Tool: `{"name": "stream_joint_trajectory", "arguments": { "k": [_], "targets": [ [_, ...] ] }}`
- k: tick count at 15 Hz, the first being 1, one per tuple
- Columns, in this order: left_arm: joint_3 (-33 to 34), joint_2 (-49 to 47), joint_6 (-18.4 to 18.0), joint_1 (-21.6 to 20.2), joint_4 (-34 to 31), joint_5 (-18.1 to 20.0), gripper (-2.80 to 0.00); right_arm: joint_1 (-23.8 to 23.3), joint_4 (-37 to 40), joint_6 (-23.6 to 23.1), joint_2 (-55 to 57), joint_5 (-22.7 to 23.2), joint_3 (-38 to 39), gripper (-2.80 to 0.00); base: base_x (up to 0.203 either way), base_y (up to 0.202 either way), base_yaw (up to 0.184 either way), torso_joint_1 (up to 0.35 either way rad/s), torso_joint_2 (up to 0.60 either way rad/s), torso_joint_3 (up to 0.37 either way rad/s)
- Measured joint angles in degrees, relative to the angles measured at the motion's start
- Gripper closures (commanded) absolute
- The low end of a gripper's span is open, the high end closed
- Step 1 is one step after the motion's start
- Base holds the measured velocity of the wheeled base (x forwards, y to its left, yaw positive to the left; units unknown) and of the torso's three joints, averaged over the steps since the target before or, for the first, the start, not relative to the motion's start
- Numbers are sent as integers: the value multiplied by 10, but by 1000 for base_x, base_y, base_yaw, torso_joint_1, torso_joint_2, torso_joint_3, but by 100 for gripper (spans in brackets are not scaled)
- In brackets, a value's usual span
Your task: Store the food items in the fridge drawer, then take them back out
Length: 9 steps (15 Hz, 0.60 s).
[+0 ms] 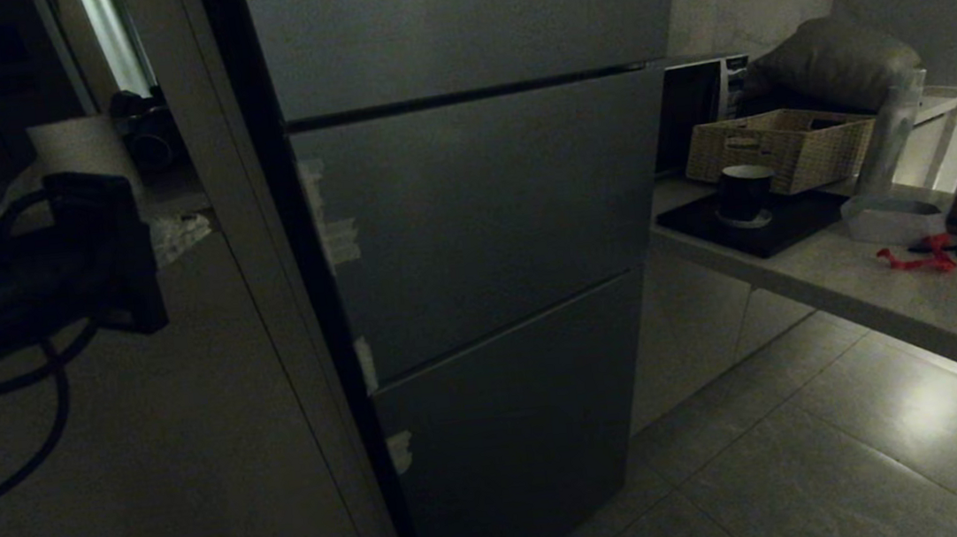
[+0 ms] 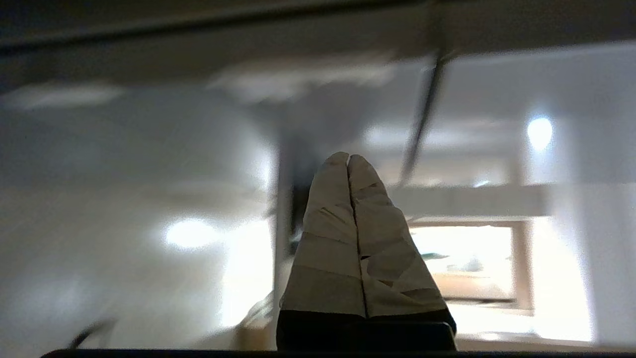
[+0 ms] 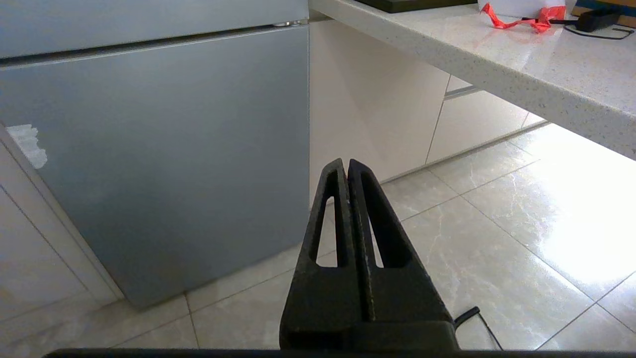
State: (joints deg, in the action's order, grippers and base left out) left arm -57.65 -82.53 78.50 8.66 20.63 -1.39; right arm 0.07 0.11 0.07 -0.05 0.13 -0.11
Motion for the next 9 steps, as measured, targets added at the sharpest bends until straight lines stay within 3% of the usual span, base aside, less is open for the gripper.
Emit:
{"name": "stream_joint_trajectory", "arguments": {
  "k": [4,9],
  "targets": [
    [-17,-82,-1,20,121,-50,0,0,0,0,0,0,0,0,0,0,0,0,0,0],
    [-64,-163,1,22,150,-55,0,0,0,2,0,0,0,0,0,0,0,0,0,0]
  ]
}}
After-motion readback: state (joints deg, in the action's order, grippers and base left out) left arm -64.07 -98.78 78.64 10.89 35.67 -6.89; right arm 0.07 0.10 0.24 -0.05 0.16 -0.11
